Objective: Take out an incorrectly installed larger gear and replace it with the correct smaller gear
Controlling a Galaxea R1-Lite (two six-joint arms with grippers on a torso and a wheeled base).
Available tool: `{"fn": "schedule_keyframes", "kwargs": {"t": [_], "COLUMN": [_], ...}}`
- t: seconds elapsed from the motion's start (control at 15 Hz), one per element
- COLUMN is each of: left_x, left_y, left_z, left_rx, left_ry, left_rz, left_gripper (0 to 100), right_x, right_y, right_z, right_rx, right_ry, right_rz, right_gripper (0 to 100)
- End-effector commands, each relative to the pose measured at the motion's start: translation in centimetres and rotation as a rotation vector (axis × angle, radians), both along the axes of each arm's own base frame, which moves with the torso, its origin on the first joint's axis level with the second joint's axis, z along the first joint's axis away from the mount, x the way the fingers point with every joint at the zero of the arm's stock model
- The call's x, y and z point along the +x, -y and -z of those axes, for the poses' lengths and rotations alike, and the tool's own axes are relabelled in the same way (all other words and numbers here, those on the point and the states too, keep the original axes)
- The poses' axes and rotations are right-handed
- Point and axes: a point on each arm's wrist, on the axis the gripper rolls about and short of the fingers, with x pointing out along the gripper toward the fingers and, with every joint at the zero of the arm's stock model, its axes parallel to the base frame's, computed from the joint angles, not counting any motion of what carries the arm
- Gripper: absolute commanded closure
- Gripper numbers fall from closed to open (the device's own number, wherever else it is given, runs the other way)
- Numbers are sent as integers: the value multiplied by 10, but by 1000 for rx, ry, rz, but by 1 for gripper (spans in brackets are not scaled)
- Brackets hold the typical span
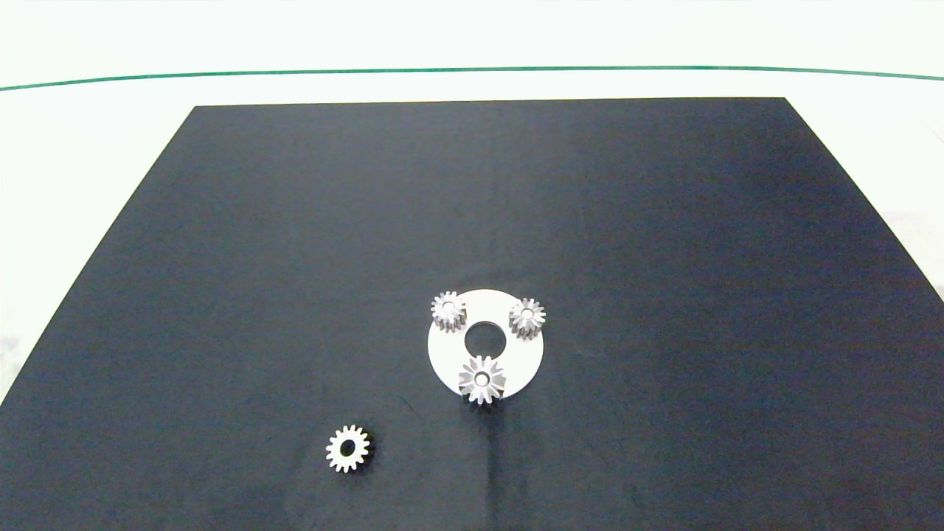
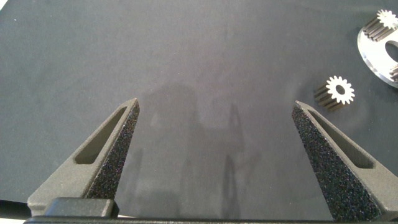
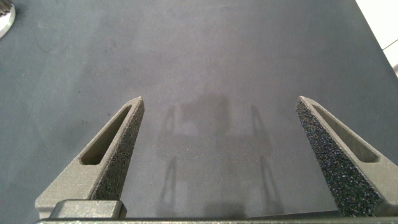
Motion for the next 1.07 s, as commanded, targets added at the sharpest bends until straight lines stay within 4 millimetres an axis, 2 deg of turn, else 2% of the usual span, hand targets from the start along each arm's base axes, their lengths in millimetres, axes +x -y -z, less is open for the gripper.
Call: {"fn": "schedule_keyframes", "kwargs": {"t": [0.07, 1.07], "left_x": [0, 0], "left_y": [0, 0], "left_z": [0, 0], "left_rx": [-1, 0], "left_ry": [-2, -2], "left_rz": [-1, 1], "left_gripper": [0, 0], "right_x": [0, 0], "right_y": [0, 0], "right_z": [0, 0], "right_rx": [3, 3], "right_ry": [-1, -1], "right_rz": [8, 8], "right_gripper": [0, 0]}}
